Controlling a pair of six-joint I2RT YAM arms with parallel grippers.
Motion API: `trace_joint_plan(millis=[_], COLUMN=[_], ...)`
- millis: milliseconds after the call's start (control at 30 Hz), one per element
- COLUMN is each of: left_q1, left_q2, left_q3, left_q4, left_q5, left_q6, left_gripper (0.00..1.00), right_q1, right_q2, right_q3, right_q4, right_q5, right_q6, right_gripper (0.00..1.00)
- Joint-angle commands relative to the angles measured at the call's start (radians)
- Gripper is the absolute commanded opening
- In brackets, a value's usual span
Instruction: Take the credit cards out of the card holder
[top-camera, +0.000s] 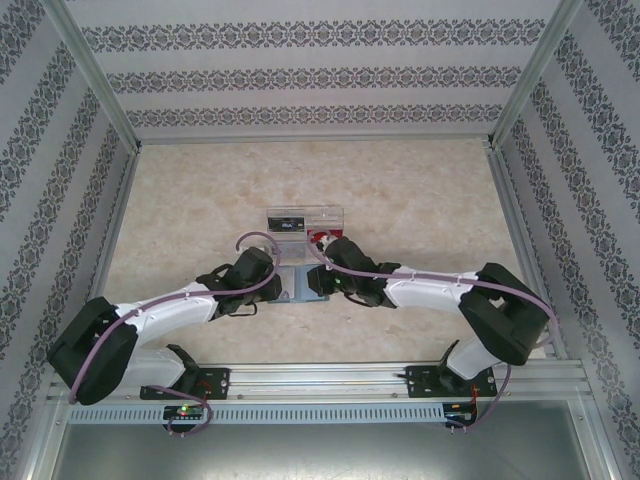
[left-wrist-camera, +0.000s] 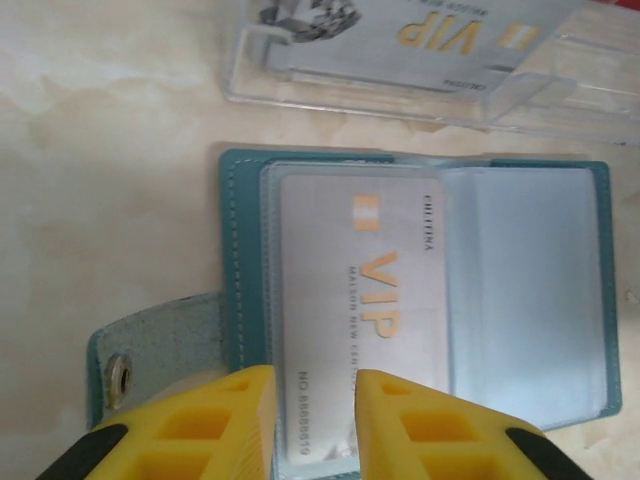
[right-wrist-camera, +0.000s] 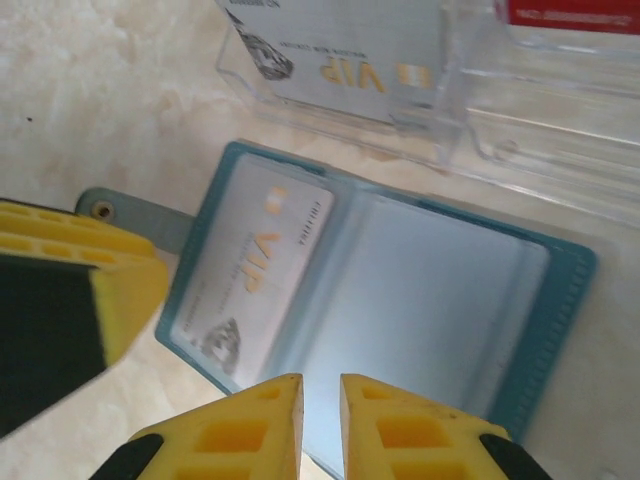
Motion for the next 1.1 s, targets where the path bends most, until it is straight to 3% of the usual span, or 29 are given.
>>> trace_joint_plan(millis=[0, 233, 1067], left_q1=[0.019, 0.03, 0.034], left_q2=[0.011, 0.023, 0.067], left_q3=[-0.03, -0.053, -0.078], left_q4=[0.078, 0.122, 0.155], left_q5=[0.047, 0.072, 0.086], left_q6=[0.027, 0.034, 0.008], left_gripper=[0.26, 0.16, 0.12], right_q1=[0.016, 0.034, 0.033], right_q2=[0.055, 0.147, 0.29], right_q3=[0.047, 0.103, 0.112], right_q4=[0.062, 0.109, 0.174], right_q5=[-0.025, -0.051, -0.08], right_q6=[0.097, 0.183, 0.296], right_gripper=[0.19, 0.22, 0.18])
